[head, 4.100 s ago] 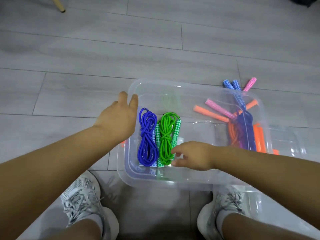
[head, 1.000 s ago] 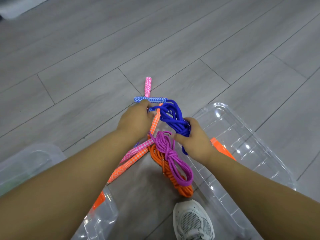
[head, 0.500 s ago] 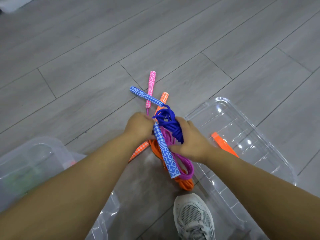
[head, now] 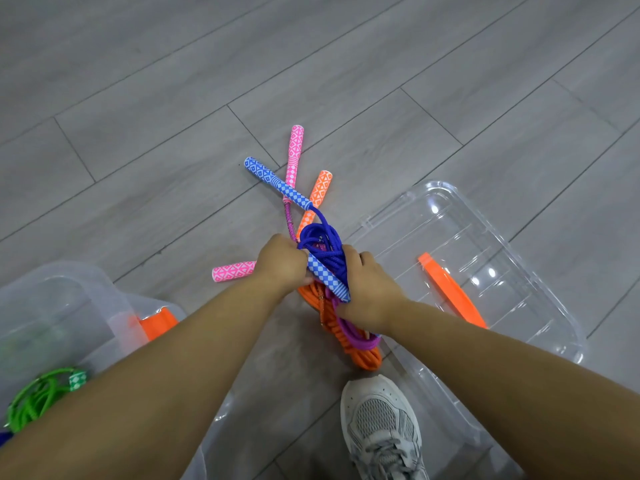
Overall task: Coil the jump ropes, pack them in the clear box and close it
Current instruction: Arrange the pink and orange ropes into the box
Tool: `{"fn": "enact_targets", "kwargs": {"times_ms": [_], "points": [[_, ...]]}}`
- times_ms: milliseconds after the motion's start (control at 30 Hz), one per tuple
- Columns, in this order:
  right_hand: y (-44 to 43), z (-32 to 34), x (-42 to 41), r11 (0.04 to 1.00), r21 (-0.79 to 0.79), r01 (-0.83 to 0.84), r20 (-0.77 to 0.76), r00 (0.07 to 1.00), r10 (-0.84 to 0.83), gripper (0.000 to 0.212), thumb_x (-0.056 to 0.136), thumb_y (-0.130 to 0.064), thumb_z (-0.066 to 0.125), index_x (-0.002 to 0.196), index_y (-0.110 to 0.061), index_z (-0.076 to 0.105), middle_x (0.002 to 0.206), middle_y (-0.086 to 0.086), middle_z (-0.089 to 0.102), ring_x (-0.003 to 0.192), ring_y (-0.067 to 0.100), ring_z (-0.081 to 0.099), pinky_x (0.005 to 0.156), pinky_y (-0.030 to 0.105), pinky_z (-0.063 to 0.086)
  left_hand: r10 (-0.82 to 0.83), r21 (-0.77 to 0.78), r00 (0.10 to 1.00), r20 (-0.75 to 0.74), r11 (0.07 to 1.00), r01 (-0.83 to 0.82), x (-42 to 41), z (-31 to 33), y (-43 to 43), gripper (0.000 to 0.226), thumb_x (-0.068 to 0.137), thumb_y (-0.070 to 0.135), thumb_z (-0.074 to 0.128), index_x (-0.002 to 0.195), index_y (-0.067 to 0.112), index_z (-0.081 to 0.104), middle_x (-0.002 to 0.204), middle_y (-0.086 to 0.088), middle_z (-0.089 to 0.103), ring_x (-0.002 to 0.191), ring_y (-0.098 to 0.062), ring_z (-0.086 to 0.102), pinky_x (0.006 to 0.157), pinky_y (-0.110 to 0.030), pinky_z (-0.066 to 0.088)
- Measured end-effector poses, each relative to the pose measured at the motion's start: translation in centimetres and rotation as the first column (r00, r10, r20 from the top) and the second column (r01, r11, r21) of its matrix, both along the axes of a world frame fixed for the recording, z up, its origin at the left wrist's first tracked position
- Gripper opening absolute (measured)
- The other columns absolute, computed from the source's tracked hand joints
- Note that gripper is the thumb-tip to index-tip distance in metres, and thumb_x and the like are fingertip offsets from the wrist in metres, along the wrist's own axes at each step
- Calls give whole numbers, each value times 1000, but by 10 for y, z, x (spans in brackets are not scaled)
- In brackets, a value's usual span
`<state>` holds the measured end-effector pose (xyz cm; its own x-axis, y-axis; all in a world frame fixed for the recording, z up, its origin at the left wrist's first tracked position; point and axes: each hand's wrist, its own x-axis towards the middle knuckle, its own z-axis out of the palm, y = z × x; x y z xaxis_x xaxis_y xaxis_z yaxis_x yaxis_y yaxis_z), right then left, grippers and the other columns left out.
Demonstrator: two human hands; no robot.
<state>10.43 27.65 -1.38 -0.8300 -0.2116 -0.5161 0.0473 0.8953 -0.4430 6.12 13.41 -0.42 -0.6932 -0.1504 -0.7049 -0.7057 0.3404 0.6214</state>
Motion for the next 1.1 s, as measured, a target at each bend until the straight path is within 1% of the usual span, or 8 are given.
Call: {"fn": "enact_targets", "kwargs": {"times_ms": [233,367,500,567,733,867,967,1100], "points": [[19,16,-8,967,73,-245,-160,954,254,85,77,-31,65,145,-21,15,126,6,44,109,27,49,85,37,46,19,-56,997,-73,998,-23,-21,4,-14,38,89,44,55,68,12,54,78,-11,61,86,-34,62,88,-48,52],[29,26,2,905,92,-416,-288,859,424,72,79,-31,63,141,-19,29,121,5,51,102,28,54,76,33,42,63,2,997,-42,998,-63,-30,11,-18,28,87,30,65,74,5,62,88,-19,67,77,-29,65,83,-43,56],[33,31,10,866,91,-492,-345,800,490,73,61,-25,71,128,-15,42,104,8,62,81,32,63,60,41,52,70,18,997,45,997,-71,-26,11,-17,15,77,-2,69,68,-2,57,72,-20,61,51,-21,59,55,-32,58],[33,33,10,855,118,-505,-362,780,511,76,57,-21,75,126,-15,44,103,7,63,80,31,64,58,40,52,38,-64,999,26,997,-36,-23,9,-19,15,73,-8,65,65,-1,54,64,-16,56,54,-25,56,67,-41,59],[32,48,4,872,188,-452,-359,795,489,88,67,-24,77,141,-10,31,118,5,59,98,27,61,73,37,47,-260,-182,958,-122,955,236,-12,24,-41,7,78,0,66,82,3,62,73,-14,58,66,-24,53,69,-37,51],[29,66,1,852,239,-466,-433,734,522,87,44,-22,85,121,-4,49,92,7,67,73,27,66,54,35,51,-462,-205,863,-205,882,423,4,59,-63,15,82,9,69,95,12,62,79,-7,62,68,-20,53,70,-36,48],[18,91,1,801,293,-522,-469,651,596,78,35,-23,85,107,-6,58,80,5,64,65,26,63,52,32,51,-416,-120,874,-251,909,398,22,94,-73,28,84,6,66,107,16,53,95,-10,68,72,-23,59,72,-38,52],[1,132,6,772,337,-539,-529,570,629,61,32,-19,81,89,-10,61,77,5,60,62,25,59,53,29,48,-386,-80,864,-323,921,381,53,138,-87,23,88,1,59,106,15,56,99,-4,70,69,-11,60,56,-13,46]]}}
